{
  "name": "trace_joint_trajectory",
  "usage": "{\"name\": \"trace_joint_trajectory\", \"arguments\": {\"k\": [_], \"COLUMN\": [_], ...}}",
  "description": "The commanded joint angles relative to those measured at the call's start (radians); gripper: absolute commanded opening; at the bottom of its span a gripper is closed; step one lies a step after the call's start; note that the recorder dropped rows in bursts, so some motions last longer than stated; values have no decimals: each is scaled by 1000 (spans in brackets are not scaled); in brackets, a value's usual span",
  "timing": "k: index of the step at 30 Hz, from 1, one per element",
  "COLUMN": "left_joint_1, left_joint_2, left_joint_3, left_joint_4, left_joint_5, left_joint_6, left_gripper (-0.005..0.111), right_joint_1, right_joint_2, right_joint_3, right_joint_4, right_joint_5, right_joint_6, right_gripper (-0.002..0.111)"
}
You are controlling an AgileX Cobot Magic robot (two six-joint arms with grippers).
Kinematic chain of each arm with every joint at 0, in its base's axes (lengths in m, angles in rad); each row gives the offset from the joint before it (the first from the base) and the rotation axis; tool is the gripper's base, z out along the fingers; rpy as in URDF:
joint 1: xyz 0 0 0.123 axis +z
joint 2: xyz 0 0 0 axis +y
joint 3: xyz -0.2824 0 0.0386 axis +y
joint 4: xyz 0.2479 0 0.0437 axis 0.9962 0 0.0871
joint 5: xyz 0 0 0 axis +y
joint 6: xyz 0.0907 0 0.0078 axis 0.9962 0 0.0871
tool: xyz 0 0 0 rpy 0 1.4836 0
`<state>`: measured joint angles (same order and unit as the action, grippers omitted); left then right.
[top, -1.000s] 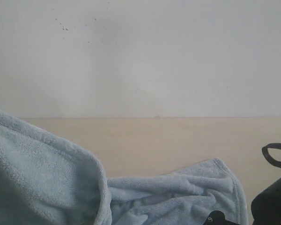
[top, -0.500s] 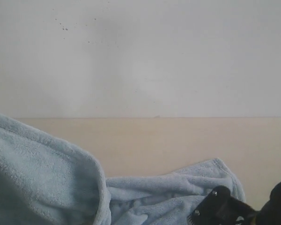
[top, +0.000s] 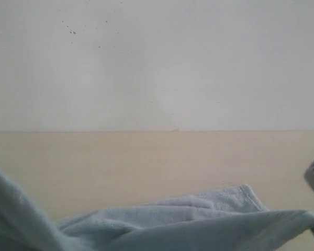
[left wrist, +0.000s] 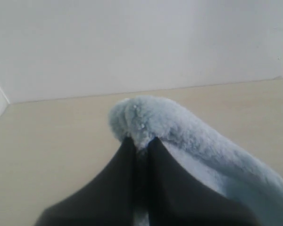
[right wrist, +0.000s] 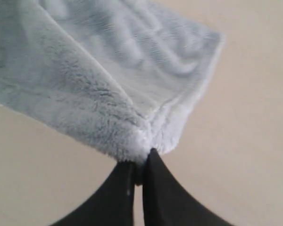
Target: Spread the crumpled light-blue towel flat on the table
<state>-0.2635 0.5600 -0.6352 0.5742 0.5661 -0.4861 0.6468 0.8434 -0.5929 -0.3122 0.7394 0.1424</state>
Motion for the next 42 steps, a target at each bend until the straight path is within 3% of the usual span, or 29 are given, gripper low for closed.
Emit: {"name": "trace_joint_trajectory", "arguments": {"k": [1,8,15,21,25,33,37,42], "left_joint_1": [-5,-8,-25,-27,-27,-27,-25,-25], "left_joint_2": [-114,-267,-349,-355,-334,-67,133,341], "left_joint_3": [1,-10,-130,-251,-236,-22,-7,-7], "left_joint_4": [-16,-128,-316,-304,-249,-159,-96,57], "left_joint_5": [105,146,202,268,290,95,-8,-18], "left_joint_6": [45,146,313,323,331,155,65,-59], "left_gripper": [4,4,4,4,4,4,4,4], "right_joint_1": [2,2,2,2,2,2,2,-6], "right_joint_2": [-183,-414,-515,-519,-503,-341,-201,39], "right_joint_3": [1,-49,-228,-381,-375,-201,-120,-97], "right_joint_4": [-181,-169,-165,-162,-235,-455,-659,-773], "right_joint_5": [172,296,422,482,482,403,297,206], "right_joint_6": [136,138,138,81,76,188,429,551], "right_gripper": [0,0,0,0,0,0,0,0]}}
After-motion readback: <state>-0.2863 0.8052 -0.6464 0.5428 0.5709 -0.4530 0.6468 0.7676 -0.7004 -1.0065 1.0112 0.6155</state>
